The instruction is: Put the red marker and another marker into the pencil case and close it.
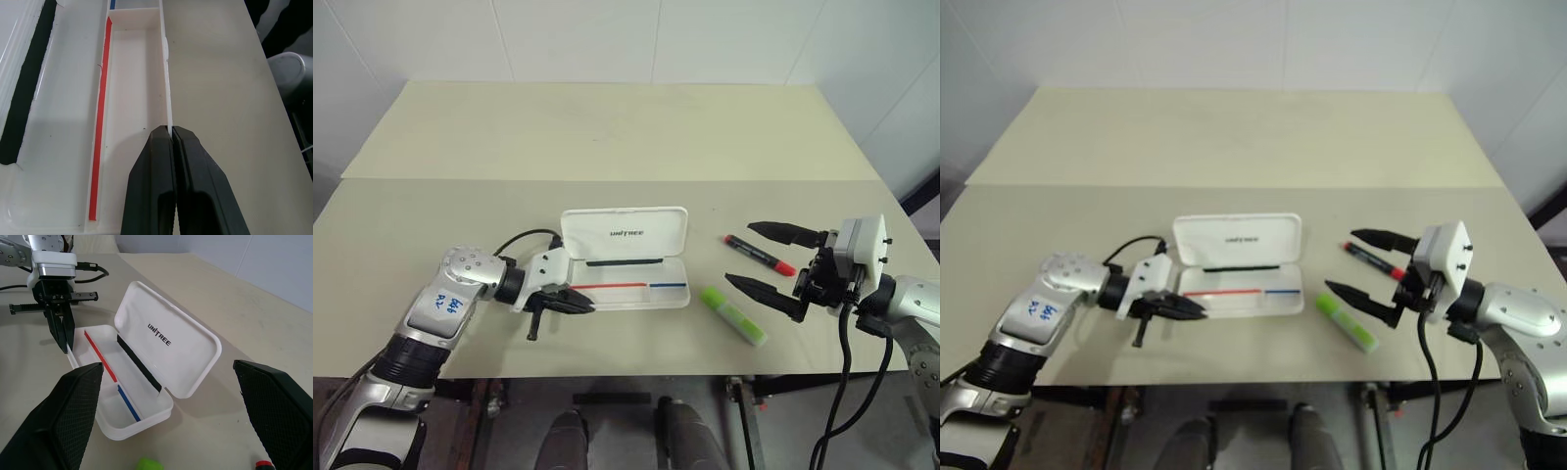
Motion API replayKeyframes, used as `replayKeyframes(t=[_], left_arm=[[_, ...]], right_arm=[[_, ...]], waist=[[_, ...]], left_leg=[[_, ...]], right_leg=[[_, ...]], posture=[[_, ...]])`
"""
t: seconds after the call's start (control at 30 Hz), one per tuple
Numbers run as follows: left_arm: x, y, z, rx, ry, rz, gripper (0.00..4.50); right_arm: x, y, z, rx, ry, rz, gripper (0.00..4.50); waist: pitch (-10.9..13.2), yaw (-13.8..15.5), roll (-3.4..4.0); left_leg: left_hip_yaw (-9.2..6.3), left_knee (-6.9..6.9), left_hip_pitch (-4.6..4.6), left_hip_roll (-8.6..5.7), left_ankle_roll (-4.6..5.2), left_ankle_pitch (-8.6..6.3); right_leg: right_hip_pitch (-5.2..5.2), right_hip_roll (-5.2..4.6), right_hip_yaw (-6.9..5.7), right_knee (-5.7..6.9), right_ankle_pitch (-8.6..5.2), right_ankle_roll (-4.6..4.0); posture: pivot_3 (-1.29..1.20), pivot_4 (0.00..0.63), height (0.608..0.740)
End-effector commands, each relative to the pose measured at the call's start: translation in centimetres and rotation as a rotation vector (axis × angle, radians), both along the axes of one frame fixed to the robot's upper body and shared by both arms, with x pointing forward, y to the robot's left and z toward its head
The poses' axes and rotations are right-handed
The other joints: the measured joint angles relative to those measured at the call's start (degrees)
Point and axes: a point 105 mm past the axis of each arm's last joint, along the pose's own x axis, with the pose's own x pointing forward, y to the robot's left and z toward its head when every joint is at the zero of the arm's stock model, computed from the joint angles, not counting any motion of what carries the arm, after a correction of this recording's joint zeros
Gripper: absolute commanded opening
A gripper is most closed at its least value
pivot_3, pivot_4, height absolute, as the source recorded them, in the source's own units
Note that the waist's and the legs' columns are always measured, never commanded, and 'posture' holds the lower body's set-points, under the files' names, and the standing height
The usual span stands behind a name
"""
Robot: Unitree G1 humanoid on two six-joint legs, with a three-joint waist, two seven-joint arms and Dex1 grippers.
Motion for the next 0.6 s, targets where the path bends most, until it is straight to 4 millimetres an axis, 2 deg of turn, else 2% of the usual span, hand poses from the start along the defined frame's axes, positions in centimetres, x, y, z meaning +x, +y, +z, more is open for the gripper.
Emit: replayKeyframes(t=[0.03, 0.37, 0.6], left_arm=[[0.3, -0.9, 0.6, -0.016, -0.035, -0.015, 0.41], [0.2, -1.9, 0.7, -0.031, -0.09, -0.069, 3.58], [-0.5, -1.1, 3.6, -0.13, -0.131, -0.09, 3.58]], right_arm=[[-0.6, 0.6, 1.1, 0.015, -0.046, 0.023, 4.5], [-0.5, 1.0, 1.2, 0.023, -0.049, 0.032, 4.5], [-0.1, 1.1, 0.7, 0.042, -0.024, 0.045, 4.5]], waist=[[0.0, 0.11, 0.0], [0.0, 0.02, 0.0], [0.0, -0.02, 0.0]], left_leg=[[0.0, 0.0, 0.0, 0.0, 0.0, 0.0], [0.0, -0.01, 0.0, 0.0, 0.0, 0.0], [0.0, -0.01, 0.01, 0.0, 0.0, 0.0]], right_leg=[[0.0, 0.0, 0.0, 0.0, 0.0, 0.0], [0.0, 0.0, 0.0, 0.0, 0.0, 0.0], [0.0, 0.0, 0.0, 0.01, 0.0, 0.0]], posture=[[0.0, 0.15, 0.74], [0.0, 0.15, 0.74], [0.0, 0.15, 0.74]])
